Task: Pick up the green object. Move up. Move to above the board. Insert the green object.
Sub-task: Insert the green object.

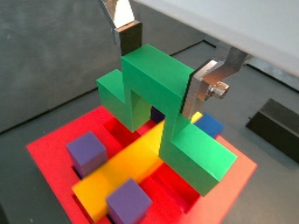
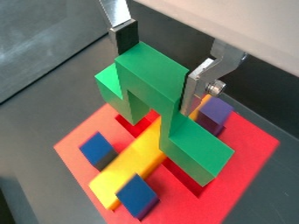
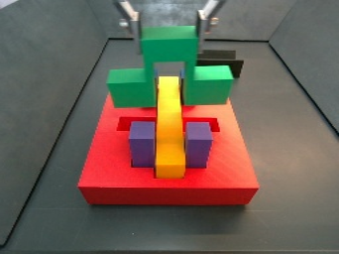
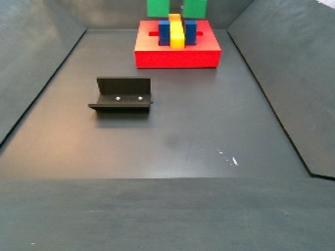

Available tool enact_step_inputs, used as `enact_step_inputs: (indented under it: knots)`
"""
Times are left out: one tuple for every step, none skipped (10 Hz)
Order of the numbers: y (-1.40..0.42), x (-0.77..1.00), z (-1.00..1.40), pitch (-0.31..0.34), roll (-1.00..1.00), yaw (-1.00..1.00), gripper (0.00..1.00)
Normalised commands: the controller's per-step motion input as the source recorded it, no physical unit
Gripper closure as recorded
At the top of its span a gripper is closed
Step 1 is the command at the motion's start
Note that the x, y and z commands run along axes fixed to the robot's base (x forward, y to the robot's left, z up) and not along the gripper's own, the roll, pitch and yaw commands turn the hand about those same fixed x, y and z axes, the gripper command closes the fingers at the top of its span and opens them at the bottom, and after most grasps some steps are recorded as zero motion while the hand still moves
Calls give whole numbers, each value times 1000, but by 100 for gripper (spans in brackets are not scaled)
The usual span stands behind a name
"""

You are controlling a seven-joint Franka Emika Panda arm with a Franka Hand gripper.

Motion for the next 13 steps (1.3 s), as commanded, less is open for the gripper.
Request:
enact_step_inputs:
  knots:
    - [0,0,-31,0,-104,0,100]
    - [11,134,-257,-24,-167,0,100]
    - [86,309,-309,-54,-247,11,100]
    - [111,240,-323,-77,-303,0,100]
    - [9,43,-211,0,-196,0,100]
    - [0,0,-106,0,-147,0,100]
    - [0,-97,-20,0,-160,0,100]
    - [0,-183,0,0,-173,-34,100]
    - [0,-191,0,0,-179,-49,100]
    - [11,-126,0,0,-146,-37,100]
    - [0,-20,-111,0,-20,0,100]
    - [0,0,-243,0,0,0,100]
    - [0,0,-346,0,0,0,100]
